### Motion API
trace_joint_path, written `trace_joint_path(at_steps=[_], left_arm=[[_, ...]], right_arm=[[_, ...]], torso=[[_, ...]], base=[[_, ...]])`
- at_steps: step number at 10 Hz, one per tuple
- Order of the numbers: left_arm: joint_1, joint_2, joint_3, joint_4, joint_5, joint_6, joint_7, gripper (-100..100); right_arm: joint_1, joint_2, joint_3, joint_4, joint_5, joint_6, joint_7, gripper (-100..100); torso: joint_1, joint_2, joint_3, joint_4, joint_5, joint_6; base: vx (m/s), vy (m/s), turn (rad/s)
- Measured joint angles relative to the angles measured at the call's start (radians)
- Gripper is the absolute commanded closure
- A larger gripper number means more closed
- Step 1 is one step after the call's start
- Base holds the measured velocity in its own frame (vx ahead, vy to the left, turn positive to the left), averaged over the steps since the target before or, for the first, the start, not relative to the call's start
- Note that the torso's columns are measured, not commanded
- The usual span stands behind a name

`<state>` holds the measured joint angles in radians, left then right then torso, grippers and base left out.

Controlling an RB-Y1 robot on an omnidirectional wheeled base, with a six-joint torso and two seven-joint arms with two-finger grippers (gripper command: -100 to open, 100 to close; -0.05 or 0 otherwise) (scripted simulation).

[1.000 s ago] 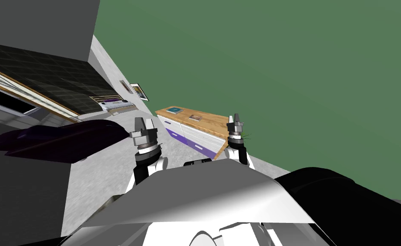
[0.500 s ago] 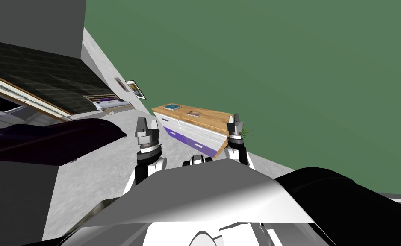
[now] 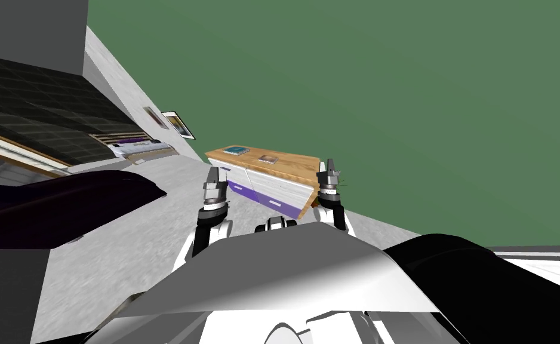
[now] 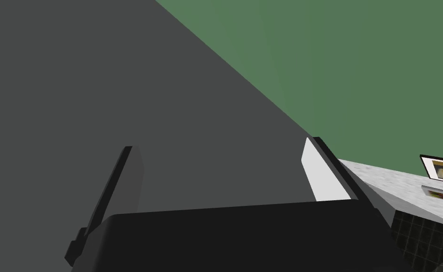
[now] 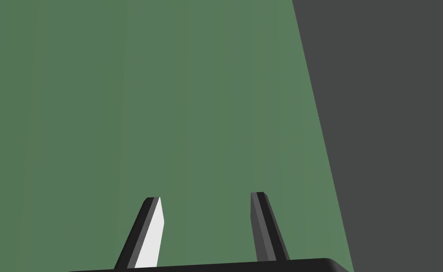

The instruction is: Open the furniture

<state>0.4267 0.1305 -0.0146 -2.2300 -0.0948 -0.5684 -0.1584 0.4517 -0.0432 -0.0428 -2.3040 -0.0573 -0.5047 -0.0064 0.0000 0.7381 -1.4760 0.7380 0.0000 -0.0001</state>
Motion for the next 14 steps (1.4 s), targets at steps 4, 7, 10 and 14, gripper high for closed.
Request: trace_joint_path(at_steps=[4,7,10,14], left_arm=[[-0.034,0.029,0.019,0.1,-0.031,0.025,0.0,-100],[-0.073,0.039,0.035,0.178,-0.056,0.054,0.0,-100],[-0.097,0.042,0.051,0.271,-0.082,0.066,-0.002,-100],[-0.143,0.031,0.06,0.375,-0.126,0.111,-0.011,-100]], right_arm=[[0.0,0.0,0.0,0.0,0.0,0.0,0.0,0],[0.0,0.0,0.0,0.0,0.0,0.0,0.0,0],[0.0,0.0,0.0,0.0,0.0,0.0,0.0,0],[0.0,0.0,0.0,0.0,0.0,0.0,0.0,0]], torso=[[0.0,0.0,0.0,0.0,0.0,0.0],[0.0,0.0,0.0,0.0,0.0,0.0],[0.0,0.0,0.0,0.0,0.0,0.0],[0.0,0.0,0.0,0.0,0.0,0.0]], base=[[-0.014,0.007,-0.141],[-0.015,0.009,-0.162],[-0.017,0.007,-0.172],[-0.017,0.005,-0.169]])
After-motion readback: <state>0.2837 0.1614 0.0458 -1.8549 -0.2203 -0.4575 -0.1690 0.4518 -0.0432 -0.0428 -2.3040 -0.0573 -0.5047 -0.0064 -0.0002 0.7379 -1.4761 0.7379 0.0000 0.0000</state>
